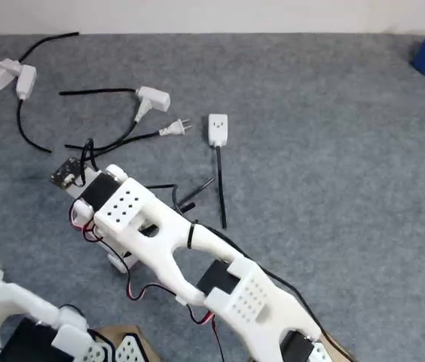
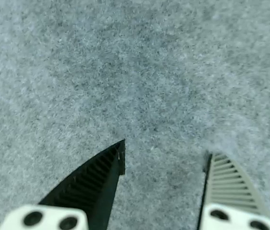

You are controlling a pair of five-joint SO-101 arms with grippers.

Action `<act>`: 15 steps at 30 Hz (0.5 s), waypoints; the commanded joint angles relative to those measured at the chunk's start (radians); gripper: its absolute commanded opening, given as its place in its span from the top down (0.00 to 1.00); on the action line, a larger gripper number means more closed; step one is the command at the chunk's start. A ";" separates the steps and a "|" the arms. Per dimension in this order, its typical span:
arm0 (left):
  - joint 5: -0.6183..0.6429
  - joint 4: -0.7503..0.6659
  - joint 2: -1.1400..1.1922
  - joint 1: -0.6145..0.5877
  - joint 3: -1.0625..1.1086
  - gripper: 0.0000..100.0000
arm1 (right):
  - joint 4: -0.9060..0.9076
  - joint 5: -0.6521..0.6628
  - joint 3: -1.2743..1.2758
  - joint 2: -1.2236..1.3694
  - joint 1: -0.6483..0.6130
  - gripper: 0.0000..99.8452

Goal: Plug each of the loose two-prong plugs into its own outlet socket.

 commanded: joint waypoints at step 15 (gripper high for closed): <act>-0.008 -0.014 -0.012 -0.007 -0.007 0.72 | -0.090 0.028 0.010 0.059 0.007 0.99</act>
